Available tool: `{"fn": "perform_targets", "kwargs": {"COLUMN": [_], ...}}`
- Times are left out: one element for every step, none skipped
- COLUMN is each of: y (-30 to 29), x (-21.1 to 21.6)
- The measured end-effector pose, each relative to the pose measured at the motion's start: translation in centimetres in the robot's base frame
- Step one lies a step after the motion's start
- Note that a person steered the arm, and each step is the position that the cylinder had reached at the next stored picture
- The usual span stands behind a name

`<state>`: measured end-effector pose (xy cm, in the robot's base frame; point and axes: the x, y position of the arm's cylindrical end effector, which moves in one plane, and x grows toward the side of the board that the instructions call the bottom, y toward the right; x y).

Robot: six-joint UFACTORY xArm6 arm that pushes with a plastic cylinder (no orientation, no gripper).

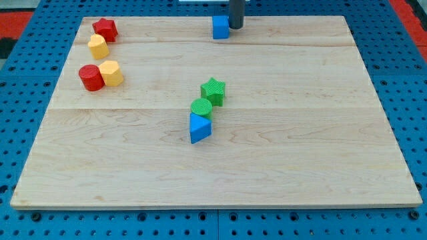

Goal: Move your arm to bottom center

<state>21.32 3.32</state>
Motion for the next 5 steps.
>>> {"fn": "perform_targets", "kwargs": {"y": [-1.3,-0.2,-0.2,-0.2,-0.2], "x": [0.0,0.0,0.0,0.0,0.0]}}
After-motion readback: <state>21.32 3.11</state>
